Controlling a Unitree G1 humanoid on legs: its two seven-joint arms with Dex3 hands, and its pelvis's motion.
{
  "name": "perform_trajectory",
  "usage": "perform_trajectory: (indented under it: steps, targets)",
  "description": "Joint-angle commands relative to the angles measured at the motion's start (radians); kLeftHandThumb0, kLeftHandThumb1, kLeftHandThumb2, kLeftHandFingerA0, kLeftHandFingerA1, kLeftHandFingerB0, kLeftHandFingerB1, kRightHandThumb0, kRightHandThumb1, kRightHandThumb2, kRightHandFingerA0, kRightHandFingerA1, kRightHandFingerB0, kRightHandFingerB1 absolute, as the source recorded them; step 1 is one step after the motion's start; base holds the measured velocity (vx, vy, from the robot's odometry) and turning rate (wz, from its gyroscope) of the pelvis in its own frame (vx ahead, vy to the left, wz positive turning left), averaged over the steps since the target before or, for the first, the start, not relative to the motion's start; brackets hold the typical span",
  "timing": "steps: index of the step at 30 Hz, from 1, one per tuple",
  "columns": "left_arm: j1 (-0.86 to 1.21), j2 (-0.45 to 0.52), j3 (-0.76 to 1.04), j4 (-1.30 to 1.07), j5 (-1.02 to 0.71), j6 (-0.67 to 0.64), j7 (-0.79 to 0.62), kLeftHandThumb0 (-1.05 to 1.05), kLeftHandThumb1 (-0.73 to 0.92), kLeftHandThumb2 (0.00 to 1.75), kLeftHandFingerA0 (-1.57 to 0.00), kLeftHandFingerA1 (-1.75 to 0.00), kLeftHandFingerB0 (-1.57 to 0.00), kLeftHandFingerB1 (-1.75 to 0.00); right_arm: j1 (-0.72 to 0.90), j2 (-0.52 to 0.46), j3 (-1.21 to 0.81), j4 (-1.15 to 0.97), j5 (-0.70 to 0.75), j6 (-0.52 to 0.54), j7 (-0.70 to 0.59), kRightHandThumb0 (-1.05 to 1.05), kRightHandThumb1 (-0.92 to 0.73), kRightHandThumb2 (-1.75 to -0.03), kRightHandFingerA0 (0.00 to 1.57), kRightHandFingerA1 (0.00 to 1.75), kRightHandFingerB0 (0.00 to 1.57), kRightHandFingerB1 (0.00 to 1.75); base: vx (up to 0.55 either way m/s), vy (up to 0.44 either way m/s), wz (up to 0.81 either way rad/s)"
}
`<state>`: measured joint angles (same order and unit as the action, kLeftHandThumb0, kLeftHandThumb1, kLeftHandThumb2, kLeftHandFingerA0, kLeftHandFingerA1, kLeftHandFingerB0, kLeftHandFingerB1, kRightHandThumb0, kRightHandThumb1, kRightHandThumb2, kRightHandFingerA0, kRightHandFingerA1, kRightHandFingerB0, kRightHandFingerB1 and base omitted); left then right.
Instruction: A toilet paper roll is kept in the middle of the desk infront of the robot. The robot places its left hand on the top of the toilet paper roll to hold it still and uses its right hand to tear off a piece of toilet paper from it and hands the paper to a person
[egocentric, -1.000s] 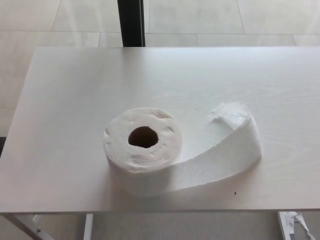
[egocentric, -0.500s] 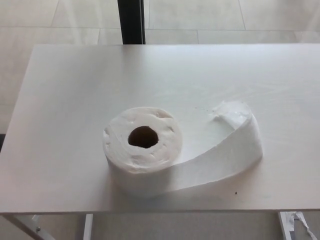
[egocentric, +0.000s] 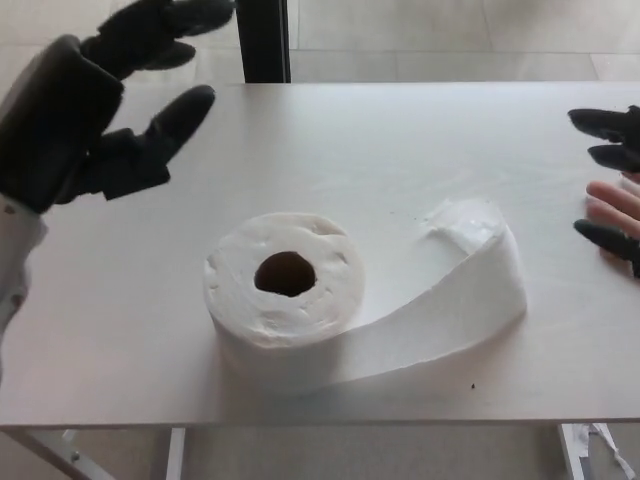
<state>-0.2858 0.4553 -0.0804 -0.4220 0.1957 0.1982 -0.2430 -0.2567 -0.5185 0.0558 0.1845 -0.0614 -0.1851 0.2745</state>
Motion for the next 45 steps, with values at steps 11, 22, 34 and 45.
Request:
perform_trajectory:
  steps: [11,22,34,45]
  targets:
    - [0.000,-0.007,-0.380,0.000,0.642,0.115,0.043,-0.62,0.77,0.62,-0.27,-0.51,-0.33,-0.38,-0.102,-0.072,0.308,-0.096,-0.407,-0.034,0.065,-0.65,-0.66,-0.59,0.17,0.55,0.25,0.38,0.00,0.000,0.00]
    - [0.078,0.000,-0.430,0.063,0.741,0.150,0.109,-0.46,0.74,0.61,-0.27,-0.53,-0.32,-0.39,-0.149,-0.097,0.415,-0.103,-0.576,-0.063,0.032,-0.68,-0.50,-0.87,0.08,0.56,0.14,0.49,0.00,0.000,0.00]
    - [0.141,0.048,-0.443,0.237,0.840,0.234,0.162,-0.31,0.44,0.94,-0.14,-0.57,-0.21,-0.54,-0.171,-0.192,0.507,-0.169,-0.812,-0.117,-0.035,-0.81,-0.51,-0.86,0.08,0.55,0.27,0.50,0.00,0.000,0.00]
    - [0.172,0.036,-0.434,0.272,0.834,0.221,0.196,-0.38,0.67,0.61,-0.16,-0.58,-0.30,-0.40,-0.153,-0.214,0.569,-0.196,-1.028,-0.061,-0.233,-0.37,-0.60,-0.61,0.58,1.47,0.43,0.38,0.00,0.000,0.00]
